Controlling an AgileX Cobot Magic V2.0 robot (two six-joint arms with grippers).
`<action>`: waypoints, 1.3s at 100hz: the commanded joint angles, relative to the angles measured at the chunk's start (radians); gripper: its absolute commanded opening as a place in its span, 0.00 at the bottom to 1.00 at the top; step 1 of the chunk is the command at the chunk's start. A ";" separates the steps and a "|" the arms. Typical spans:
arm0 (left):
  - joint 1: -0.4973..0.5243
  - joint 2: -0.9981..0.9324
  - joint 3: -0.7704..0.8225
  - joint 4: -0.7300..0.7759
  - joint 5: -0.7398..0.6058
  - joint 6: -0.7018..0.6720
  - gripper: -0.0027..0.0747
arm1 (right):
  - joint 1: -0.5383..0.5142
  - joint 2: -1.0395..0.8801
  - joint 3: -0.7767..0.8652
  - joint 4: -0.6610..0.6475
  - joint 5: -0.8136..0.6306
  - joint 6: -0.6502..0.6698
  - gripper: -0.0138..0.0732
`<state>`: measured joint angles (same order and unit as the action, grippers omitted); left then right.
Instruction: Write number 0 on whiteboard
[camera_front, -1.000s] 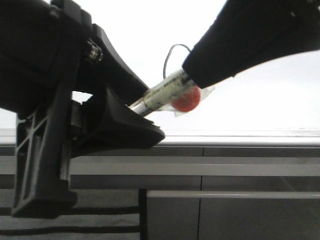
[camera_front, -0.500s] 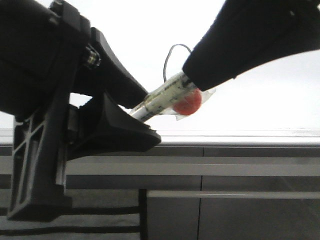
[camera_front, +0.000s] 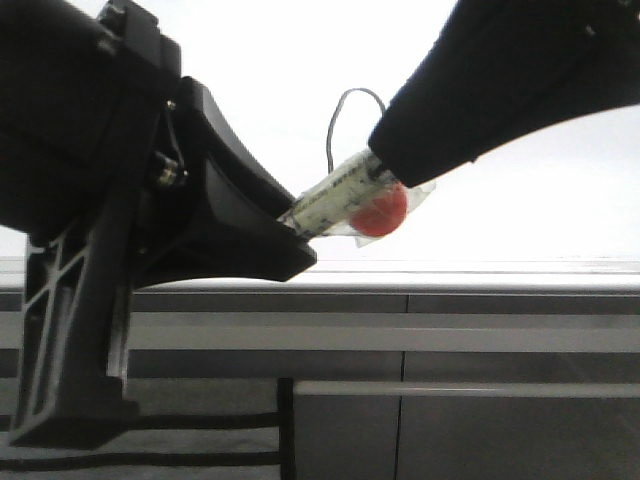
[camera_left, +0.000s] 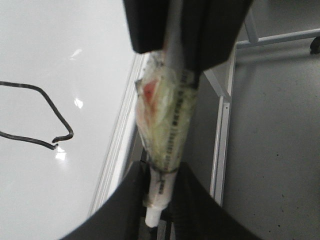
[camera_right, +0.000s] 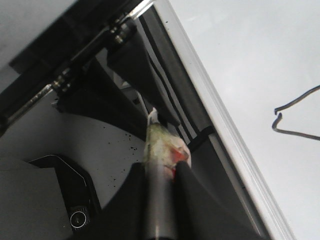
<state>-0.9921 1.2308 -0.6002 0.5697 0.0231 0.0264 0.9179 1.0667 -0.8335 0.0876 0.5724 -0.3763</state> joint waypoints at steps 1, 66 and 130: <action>-0.005 -0.017 -0.024 -0.013 -0.058 -0.012 0.01 | -0.001 -0.011 -0.034 0.003 -0.061 -0.006 0.08; 0.124 -0.017 -0.024 -0.430 0.014 -0.026 0.01 | -0.005 -0.094 -0.116 -0.168 -0.071 -0.006 0.60; 0.339 -0.019 -0.024 -0.791 -0.117 -0.026 0.01 | -0.144 -0.209 -0.090 -0.202 0.100 0.082 0.07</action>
<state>-0.6558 1.2322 -0.6002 -0.1770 -0.0166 0.0116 0.7799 0.8659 -0.9085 -0.0999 0.7274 -0.2999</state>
